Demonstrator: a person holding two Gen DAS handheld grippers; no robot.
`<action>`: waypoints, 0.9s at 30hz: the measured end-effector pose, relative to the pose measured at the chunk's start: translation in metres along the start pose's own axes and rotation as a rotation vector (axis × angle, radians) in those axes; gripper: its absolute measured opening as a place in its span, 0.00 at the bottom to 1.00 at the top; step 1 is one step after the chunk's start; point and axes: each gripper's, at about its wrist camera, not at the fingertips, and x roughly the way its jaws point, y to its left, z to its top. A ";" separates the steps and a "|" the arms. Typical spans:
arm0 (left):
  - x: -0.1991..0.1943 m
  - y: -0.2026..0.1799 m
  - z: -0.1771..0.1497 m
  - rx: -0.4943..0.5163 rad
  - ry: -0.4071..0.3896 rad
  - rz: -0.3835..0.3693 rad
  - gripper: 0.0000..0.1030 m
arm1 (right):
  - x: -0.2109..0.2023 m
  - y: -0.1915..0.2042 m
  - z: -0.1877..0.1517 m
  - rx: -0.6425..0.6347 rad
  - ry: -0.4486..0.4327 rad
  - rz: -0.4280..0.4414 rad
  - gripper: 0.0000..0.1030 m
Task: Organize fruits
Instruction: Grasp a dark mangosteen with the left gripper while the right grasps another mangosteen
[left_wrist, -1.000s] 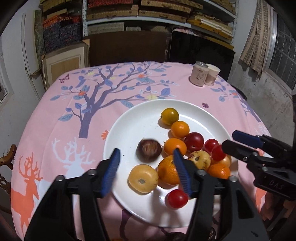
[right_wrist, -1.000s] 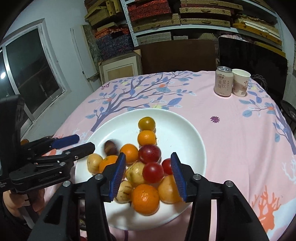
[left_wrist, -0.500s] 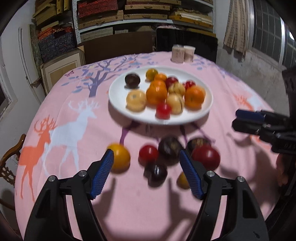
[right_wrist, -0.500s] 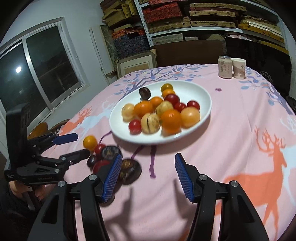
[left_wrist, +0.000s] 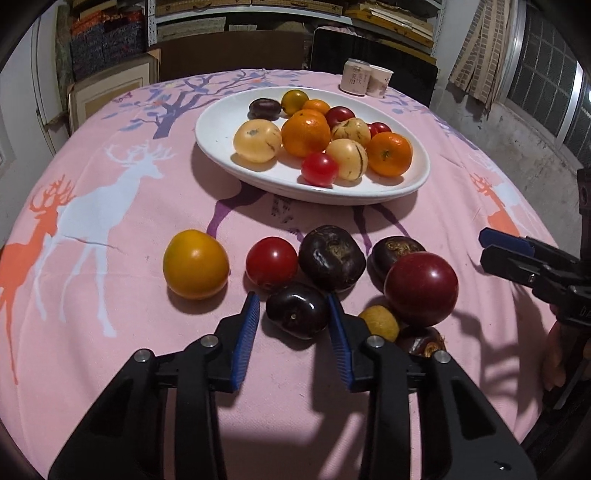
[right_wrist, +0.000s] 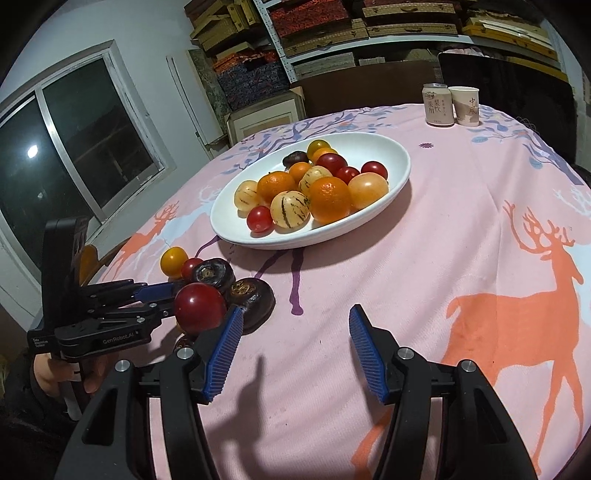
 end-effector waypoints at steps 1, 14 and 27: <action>0.000 0.000 0.000 -0.004 -0.001 -0.003 0.35 | 0.000 0.001 0.000 -0.003 0.001 0.003 0.59; 0.000 0.005 0.000 -0.037 -0.007 -0.017 0.30 | 0.008 0.046 -0.016 -0.226 0.095 0.109 0.59; -0.026 0.005 -0.004 -0.049 -0.137 -0.040 0.30 | 0.039 0.100 -0.027 -0.375 0.225 0.074 0.47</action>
